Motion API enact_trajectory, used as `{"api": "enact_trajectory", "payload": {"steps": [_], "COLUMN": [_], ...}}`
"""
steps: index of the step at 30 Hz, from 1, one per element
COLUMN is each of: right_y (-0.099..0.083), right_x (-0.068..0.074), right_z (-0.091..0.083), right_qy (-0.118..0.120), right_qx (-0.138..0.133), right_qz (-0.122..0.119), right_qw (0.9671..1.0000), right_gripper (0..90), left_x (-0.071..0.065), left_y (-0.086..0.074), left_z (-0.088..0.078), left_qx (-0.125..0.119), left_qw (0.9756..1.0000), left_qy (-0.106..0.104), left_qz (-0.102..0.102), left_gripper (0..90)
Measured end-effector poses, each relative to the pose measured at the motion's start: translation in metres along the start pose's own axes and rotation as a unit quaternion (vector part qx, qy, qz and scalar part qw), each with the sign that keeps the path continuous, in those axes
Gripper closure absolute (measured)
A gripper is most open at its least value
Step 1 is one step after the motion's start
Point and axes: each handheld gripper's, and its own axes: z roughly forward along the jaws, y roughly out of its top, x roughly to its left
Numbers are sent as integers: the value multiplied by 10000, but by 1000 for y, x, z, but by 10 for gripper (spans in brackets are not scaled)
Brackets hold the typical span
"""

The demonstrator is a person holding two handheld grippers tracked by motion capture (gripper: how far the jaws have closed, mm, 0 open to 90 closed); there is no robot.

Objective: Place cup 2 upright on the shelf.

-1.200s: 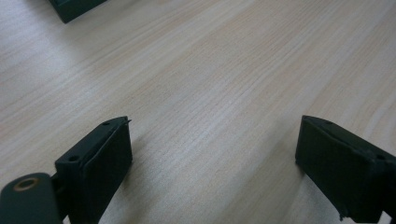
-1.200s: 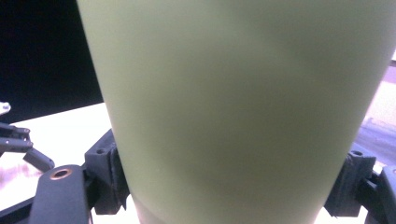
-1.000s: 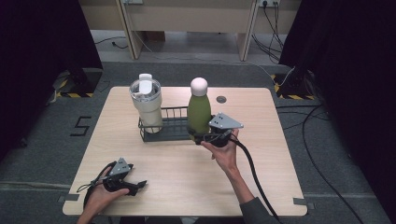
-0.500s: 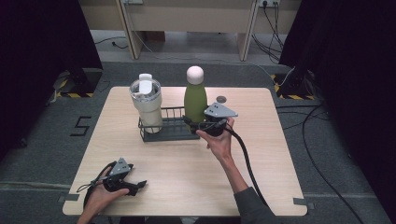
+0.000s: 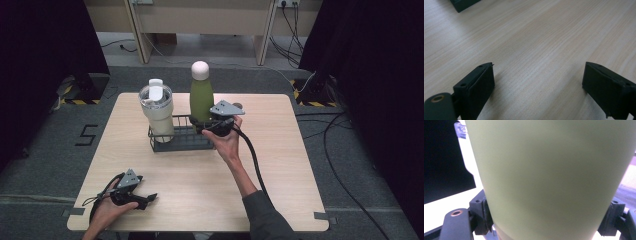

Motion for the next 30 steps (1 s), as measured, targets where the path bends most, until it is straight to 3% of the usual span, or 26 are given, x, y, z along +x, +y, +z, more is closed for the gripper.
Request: {"api": "enact_trajectory", "payload": {"steps": [13, 30], "right_y": [11, -10], "right_x": [9, -1], "right_z": [35, 56], "right_qy": [67, -169], "right_qx": [35, 164], "right_qz": [-64, 113], "right_qw": [10000, 9997], "right_gripper": [209, 209], "left_x": [0, 0], "left_y": [0, 0], "left_z": [0, 0], "left_qx": [9, 8], "left_qw": [10000, 10000], "left_qy": [-7, -16], "left_qz": [5, 11], "left_gripper": [100, 100]}}
